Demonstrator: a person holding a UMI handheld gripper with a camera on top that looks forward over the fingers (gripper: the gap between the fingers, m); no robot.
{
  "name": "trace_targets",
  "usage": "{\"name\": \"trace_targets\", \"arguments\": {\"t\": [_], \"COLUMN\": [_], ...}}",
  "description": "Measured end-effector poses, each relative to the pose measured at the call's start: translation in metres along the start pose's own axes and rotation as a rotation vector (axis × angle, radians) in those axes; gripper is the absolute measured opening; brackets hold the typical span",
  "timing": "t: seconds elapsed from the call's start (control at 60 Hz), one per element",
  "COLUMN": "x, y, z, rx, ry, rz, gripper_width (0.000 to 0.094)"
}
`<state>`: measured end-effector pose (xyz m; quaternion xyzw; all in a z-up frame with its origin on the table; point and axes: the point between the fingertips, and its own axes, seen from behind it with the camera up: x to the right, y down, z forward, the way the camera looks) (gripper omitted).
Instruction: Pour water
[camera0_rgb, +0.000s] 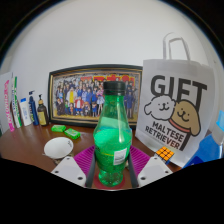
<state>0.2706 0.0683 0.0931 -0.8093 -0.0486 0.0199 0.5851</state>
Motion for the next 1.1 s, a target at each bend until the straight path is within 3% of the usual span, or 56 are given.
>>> {"name": "trace_targets", "arguments": {"t": [0.033,0.133,0.183,0.333,0.617,0.817,1.1], "x": [0.0,0.004,0.009,0.009,-0.054,-0.116,-0.152], "y": [0.004,0.012,0.014,0.008,-0.011,-0.029,-0.037], "z": [0.001,-0.001,-0.007,-0.048,-0.198,-0.285,-0.345], "rx": [-0.023,-0.084,-0.106,-0.173,-0.296,-0.293,-0.269], "ry": [-0.003,0.008,0.039,0.1,0.176,0.188,0.237], "rz": [0.016,0.043,0.031,0.017,0.016,0.0,-0.016], "gripper_width": [0.0574,0.0871,0.0831,0.0857,0.0852,0.0855,0.0853]}}
